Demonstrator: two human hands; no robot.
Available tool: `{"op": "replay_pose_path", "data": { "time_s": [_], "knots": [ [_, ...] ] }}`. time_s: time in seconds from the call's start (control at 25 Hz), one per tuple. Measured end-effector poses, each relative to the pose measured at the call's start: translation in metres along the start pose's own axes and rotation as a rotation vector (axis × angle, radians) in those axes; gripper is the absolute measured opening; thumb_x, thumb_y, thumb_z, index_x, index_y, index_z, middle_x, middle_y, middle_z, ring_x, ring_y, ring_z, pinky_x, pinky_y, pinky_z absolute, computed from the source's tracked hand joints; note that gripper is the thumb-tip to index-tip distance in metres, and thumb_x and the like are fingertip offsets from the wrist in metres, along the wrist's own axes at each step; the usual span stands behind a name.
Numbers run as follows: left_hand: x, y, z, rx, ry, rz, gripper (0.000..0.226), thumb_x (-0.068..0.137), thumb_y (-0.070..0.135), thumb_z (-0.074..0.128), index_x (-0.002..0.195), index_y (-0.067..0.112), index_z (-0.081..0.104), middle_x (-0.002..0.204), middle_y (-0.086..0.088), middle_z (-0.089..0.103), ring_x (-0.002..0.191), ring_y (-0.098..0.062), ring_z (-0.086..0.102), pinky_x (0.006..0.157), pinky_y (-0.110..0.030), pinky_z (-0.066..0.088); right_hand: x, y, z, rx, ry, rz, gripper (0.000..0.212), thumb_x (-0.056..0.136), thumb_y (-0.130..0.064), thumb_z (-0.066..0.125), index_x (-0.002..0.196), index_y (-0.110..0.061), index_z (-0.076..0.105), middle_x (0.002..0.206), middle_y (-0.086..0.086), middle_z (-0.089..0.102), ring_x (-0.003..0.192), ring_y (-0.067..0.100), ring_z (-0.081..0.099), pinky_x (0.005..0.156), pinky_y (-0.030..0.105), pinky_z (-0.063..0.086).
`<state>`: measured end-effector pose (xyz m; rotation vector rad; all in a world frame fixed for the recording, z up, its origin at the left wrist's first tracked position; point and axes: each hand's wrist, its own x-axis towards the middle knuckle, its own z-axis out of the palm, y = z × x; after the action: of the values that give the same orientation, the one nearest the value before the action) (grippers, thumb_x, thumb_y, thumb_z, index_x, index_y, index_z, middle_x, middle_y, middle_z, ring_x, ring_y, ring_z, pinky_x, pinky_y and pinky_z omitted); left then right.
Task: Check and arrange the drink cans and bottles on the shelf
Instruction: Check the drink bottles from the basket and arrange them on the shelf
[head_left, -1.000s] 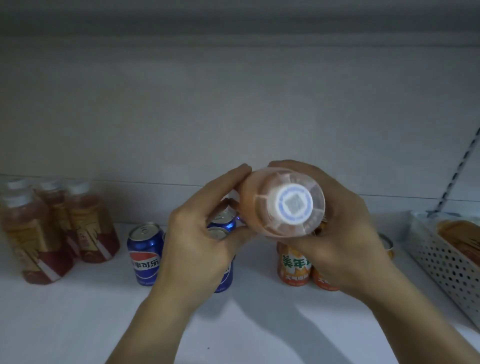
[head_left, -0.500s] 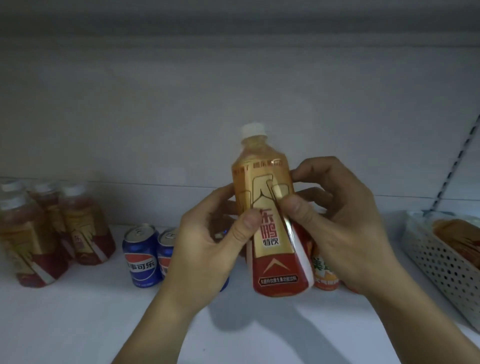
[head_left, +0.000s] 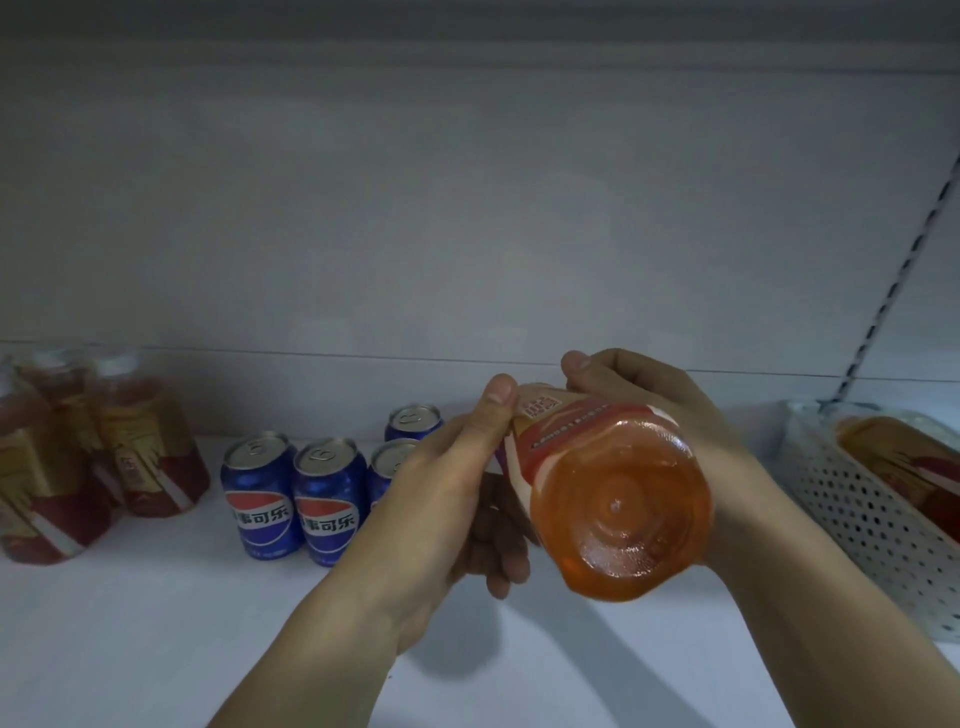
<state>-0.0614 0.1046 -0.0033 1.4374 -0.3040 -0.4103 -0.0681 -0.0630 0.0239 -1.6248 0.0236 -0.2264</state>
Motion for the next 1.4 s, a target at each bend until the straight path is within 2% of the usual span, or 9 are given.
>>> {"op": "replay_pose_path", "data": {
  "time_s": [0.2,0.36,0.44,0.52,0.6,0.72,1.04,1.24,1.4],
  "knots": [
    [0.001,-0.002,-0.007,-0.101,-0.017,-0.022,0.062,0.071,0.069,0.057,0.106,0.021,0.076,0.102,-0.038,0.067,0.06,-0.032,0.057,0.041,-0.025,0.049,-0.005,0.002,0.005,0.106,0.027,-0.02,0.026,0.096,-0.022,0.066,0.071,-0.018,0.067,0.06,-0.002,0.066,0.054,0.013,0.064,0.05,0.027,0.053],
    [-0.005,0.002,-0.012,-0.24,-0.066,-0.027,0.047,0.057,0.06,0.063,0.08,0.024,0.083,0.08,-0.011,0.077,0.058,-0.022,0.071,0.044,-0.032,0.058,-0.011,-0.004,0.016,0.053,0.055,-0.11,0.021,0.094,-0.03,0.069,0.082,-0.013,0.069,0.067,0.004,0.07,0.058,0.017,0.066,0.057,0.032,0.054],
    [-0.001,0.01,-0.016,-0.279,-0.097,-0.022,0.053,0.061,0.057,0.07,0.099,0.021,0.08,0.09,-0.008,0.079,0.072,-0.021,0.077,0.055,-0.035,0.061,-0.012,-0.006,0.025,-0.03,0.059,-0.152,0.026,0.09,-0.039,0.071,0.085,-0.013,0.069,0.074,0.008,0.074,0.065,0.027,0.07,0.065,0.042,0.059],
    [-0.007,0.011,-0.029,-0.166,-0.09,0.103,0.096,0.05,0.063,0.087,0.133,0.022,0.062,0.104,-0.007,0.077,0.084,-0.013,0.077,0.065,-0.031,0.062,-0.01,-0.014,0.036,-0.108,0.005,-0.154,0.037,0.08,-0.051,0.072,0.09,-0.016,0.068,0.08,0.012,0.077,0.069,0.031,0.074,0.068,0.045,0.06],
    [-0.008,0.011,-0.047,-0.073,0.034,0.24,0.128,0.046,0.057,0.093,0.154,0.039,0.028,0.115,-0.002,0.074,0.097,-0.013,0.075,0.079,-0.035,0.062,-0.002,-0.026,0.045,-0.214,-0.114,-0.127,0.048,0.073,-0.06,0.067,0.095,-0.017,0.066,0.082,0.008,0.078,0.07,0.025,0.076,0.068,0.041,0.06],
    [-0.025,0.015,-0.074,0.042,0.159,0.44,0.109,0.064,0.041,0.085,0.142,0.071,0.015,0.123,0.004,0.07,0.111,-0.022,0.071,0.089,-0.046,0.059,0.016,-0.052,0.063,-0.428,-0.333,-0.173,0.056,0.069,-0.065,0.061,0.106,-0.023,0.063,0.093,0.0,0.078,0.081,0.016,0.076,0.064,0.032,0.061],
    [-0.054,0.017,-0.126,0.188,0.439,0.703,0.087,0.073,0.037,0.079,0.147,0.048,0.035,0.108,0.02,0.072,0.103,-0.004,0.069,0.079,-0.022,0.059,0.054,-0.132,0.162,-0.761,-0.602,-0.515,0.059,0.087,-0.04,0.073,0.138,-0.033,0.047,0.109,-0.007,0.066,0.087,0.005,0.076,0.06,0.029,0.064],
    [-0.079,0.019,-0.178,0.071,0.643,0.741,0.053,0.081,0.034,0.068,0.131,0.044,0.052,0.112,0.023,0.073,0.109,-0.001,0.068,0.081,-0.019,0.057,0.06,-0.156,0.24,-0.812,-0.753,-0.619,0.06,0.072,-0.052,0.073,0.124,-0.025,0.062,0.103,-0.008,0.072,0.086,0.005,0.076,0.063,0.027,0.063],
    [-0.102,0.008,-0.234,-0.048,1.057,0.607,0.06,0.074,0.052,0.068,0.131,0.045,0.05,0.109,0.025,0.069,0.105,0.003,0.066,0.071,-0.014,0.056,0.077,-0.148,0.316,-0.72,-0.766,-0.662,0.05,0.078,-0.04,0.084,0.115,-0.016,0.062,0.1,0.001,0.073,0.081,0.013,0.078,0.066,0.033,0.065]
  ]
}}
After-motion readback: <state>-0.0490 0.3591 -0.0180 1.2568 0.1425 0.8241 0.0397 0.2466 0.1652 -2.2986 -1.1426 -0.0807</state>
